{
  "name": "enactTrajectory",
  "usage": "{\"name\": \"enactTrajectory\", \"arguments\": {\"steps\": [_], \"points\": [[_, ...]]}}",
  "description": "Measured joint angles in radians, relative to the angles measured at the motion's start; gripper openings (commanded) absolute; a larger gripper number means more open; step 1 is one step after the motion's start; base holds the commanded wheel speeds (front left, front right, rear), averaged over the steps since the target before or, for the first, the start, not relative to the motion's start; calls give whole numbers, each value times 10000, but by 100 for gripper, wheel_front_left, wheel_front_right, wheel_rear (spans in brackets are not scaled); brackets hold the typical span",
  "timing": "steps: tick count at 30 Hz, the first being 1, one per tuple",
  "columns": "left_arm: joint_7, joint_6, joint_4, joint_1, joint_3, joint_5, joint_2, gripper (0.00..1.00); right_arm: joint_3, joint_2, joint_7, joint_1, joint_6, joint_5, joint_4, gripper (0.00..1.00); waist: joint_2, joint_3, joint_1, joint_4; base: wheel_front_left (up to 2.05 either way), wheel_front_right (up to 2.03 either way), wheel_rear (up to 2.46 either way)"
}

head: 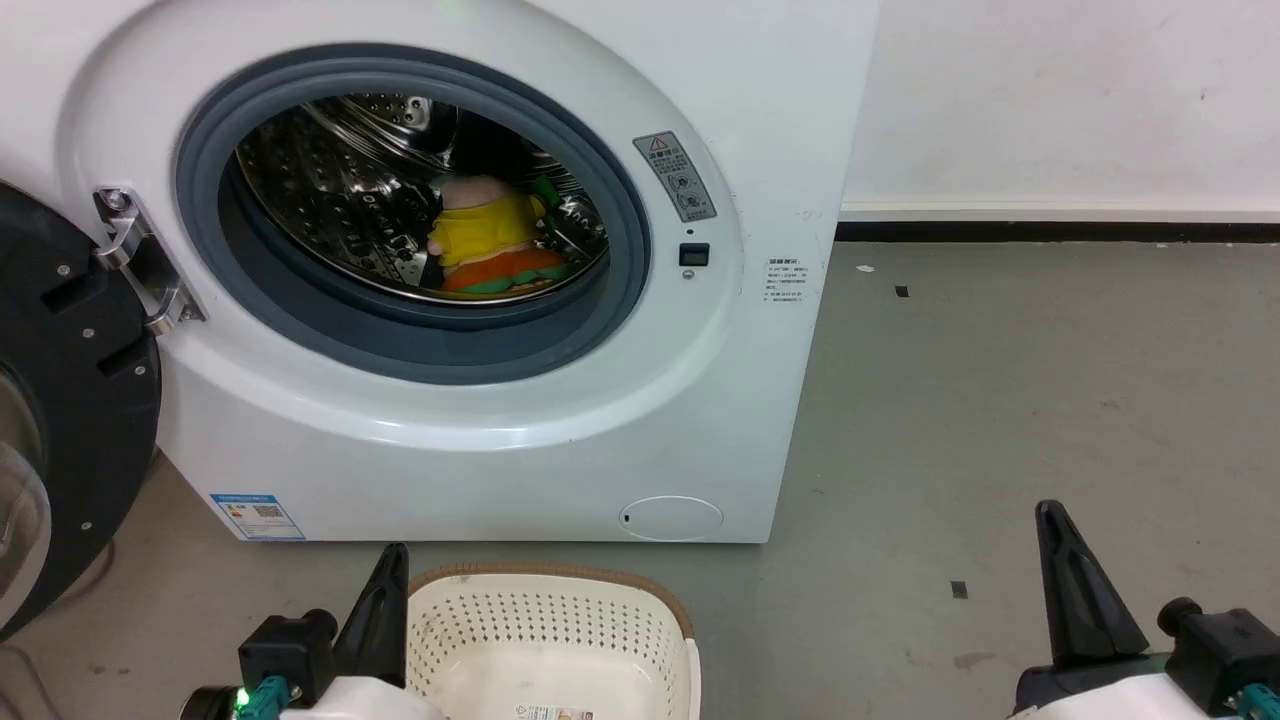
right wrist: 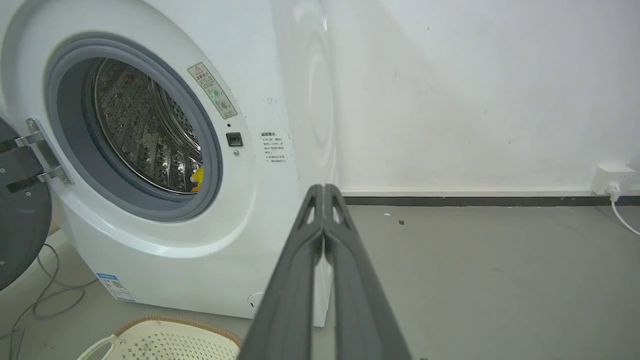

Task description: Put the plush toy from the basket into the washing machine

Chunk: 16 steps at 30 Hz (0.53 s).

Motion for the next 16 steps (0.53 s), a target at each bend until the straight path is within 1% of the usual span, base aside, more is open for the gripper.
{"name": "enactTrajectory", "arguments": {"steps": [16], "points": [[343,-134,-232,-5,318,541,-278,0,33,0,339,-125,0,-226,52,0,0,-31,0,-26,0,0,0]]}}
